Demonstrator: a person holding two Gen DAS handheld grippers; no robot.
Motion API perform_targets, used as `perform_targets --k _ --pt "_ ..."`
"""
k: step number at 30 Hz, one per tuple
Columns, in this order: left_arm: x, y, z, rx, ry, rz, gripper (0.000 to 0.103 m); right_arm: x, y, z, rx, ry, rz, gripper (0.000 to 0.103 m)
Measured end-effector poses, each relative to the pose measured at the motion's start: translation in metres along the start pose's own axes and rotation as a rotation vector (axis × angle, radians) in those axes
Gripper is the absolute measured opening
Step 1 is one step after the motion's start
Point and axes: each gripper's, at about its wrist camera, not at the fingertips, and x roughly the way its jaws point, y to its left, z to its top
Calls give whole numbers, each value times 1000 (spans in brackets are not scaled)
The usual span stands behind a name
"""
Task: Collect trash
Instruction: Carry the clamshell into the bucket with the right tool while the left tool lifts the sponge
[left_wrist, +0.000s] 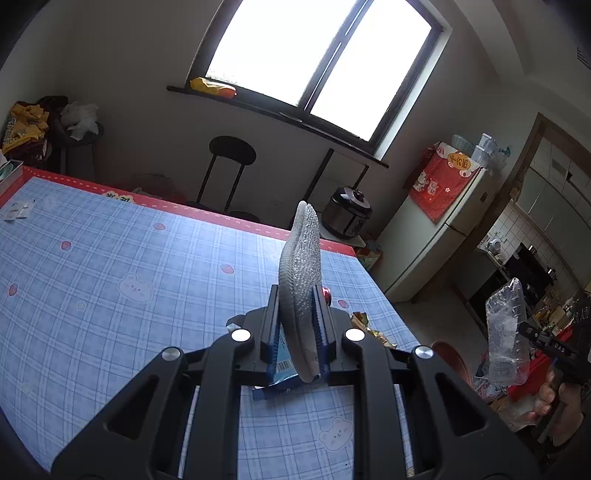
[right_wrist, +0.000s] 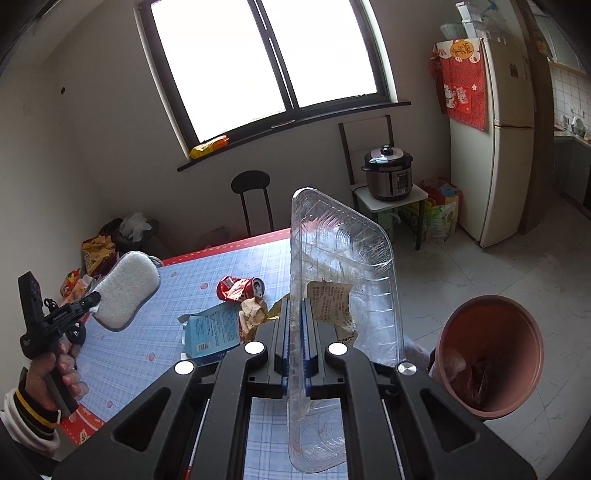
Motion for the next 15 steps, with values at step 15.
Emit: perform_targets --k 15 --pt "-16 -117 13 93 -63 -49 20 -41 -163 38 149 -68 -163 6"
